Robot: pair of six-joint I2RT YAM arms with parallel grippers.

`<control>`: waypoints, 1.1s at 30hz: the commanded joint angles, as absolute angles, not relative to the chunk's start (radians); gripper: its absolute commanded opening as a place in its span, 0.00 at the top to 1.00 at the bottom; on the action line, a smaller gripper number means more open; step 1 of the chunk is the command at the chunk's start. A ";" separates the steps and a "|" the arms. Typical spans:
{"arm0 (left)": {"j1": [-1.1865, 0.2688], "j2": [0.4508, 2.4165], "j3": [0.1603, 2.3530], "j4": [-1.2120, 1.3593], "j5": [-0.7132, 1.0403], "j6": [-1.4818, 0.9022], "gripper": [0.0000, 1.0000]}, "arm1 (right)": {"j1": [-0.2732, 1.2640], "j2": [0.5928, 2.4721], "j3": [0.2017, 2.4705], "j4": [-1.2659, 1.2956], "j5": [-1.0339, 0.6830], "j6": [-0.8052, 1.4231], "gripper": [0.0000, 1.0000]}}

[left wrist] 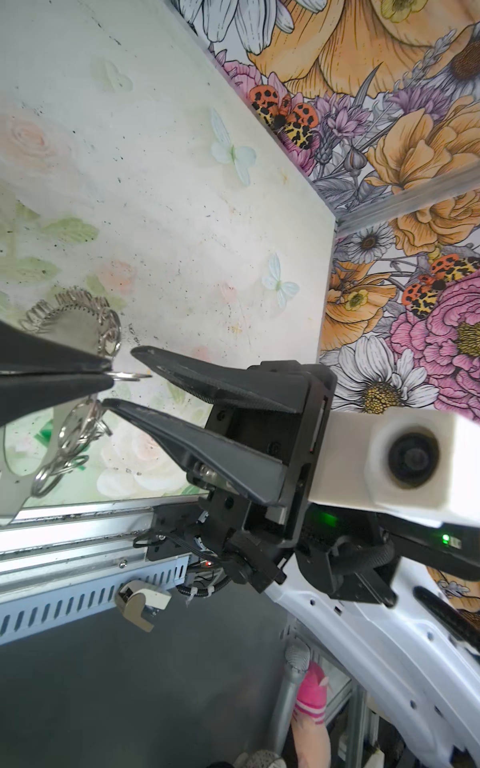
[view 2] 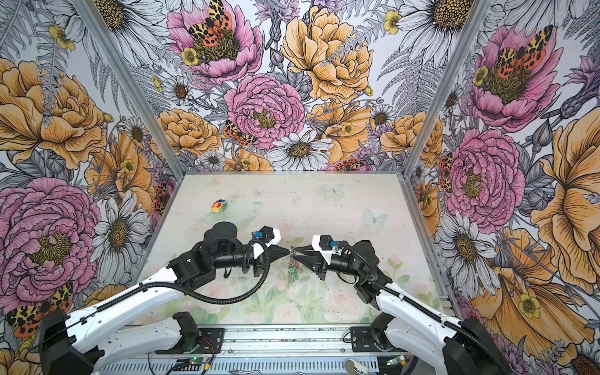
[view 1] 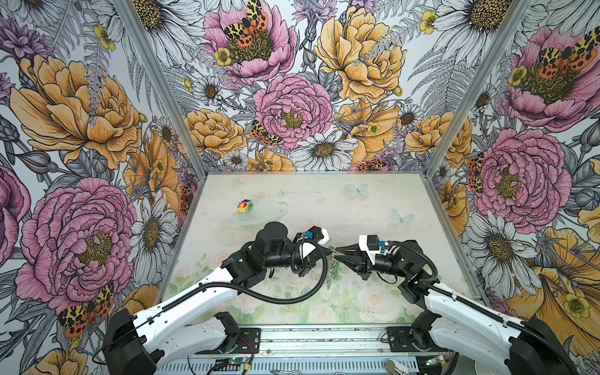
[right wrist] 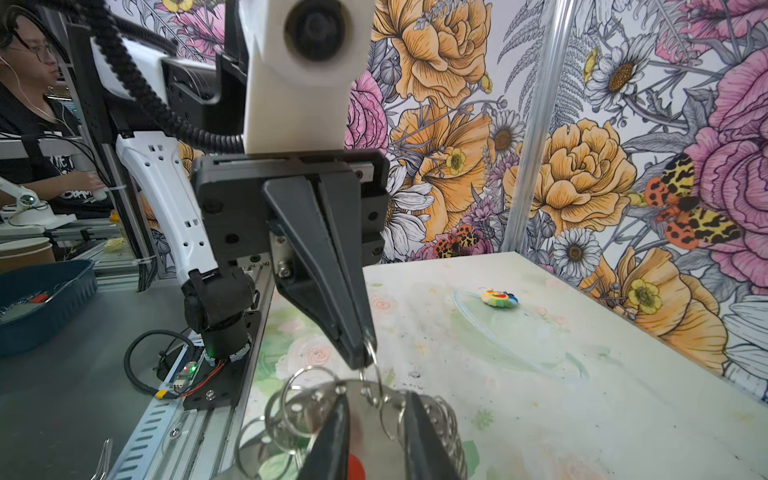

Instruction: Put the keys on the keyring

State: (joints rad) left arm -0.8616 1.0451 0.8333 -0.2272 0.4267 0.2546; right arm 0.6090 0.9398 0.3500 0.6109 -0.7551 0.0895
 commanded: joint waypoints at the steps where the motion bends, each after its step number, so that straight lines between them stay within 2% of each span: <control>1: -0.884 1.077 0.898 -0.418 0.368 0.339 1.00 | 0.601 0.951 0.390 0.516 -0.764 0.050 0.77; 5: -0.896 1.088 0.932 -0.469 0.359 0.367 1.00 | 0.600 0.953 0.393 0.509 -0.806 0.060 0.78; 10: -0.897 1.086 0.939 -0.479 0.367 0.379 1.00 | 0.600 0.984 0.420 0.463 -0.865 0.067 0.85; 17: -0.899 1.085 0.937 -0.483 0.373 0.383 1.00 | 0.601 1.029 0.440 0.466 -0.924 0.086 0.88; 33: -0.899 1.045 0.913 -0.431 0.329 0.384 1.00 | 0.603 1.053 0.437 0.468 -0.925 0.080 0.93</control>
